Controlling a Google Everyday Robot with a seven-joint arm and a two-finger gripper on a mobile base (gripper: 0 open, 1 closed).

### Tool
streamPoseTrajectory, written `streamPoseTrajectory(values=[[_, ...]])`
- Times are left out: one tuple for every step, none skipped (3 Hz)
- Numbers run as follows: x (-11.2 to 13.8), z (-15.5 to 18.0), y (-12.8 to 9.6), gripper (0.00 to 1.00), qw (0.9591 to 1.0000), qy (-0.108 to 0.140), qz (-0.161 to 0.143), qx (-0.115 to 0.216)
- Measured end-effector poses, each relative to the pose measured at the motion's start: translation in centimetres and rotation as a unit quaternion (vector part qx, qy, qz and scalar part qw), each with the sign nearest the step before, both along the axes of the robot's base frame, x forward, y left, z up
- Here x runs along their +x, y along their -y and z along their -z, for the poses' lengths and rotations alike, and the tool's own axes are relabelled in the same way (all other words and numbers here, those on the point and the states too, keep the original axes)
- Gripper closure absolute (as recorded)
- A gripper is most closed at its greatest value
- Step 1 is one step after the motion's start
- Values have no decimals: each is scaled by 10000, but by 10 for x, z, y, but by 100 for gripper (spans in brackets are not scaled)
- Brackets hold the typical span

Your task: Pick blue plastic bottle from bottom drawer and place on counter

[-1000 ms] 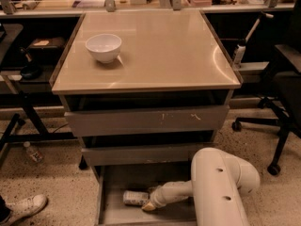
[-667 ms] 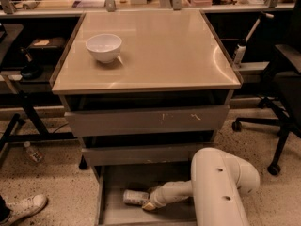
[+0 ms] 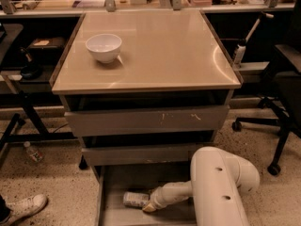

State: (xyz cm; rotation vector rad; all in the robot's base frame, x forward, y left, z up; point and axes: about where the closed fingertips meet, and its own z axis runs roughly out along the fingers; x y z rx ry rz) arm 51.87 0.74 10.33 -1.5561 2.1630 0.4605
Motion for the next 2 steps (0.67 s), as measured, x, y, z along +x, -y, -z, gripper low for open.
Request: streamPoseTrajectory(values=[[-11, -15, 2, 100, 9999, 48, 91, -15], [4, -66, 5, 100, 9986, 365, 368, -141]])
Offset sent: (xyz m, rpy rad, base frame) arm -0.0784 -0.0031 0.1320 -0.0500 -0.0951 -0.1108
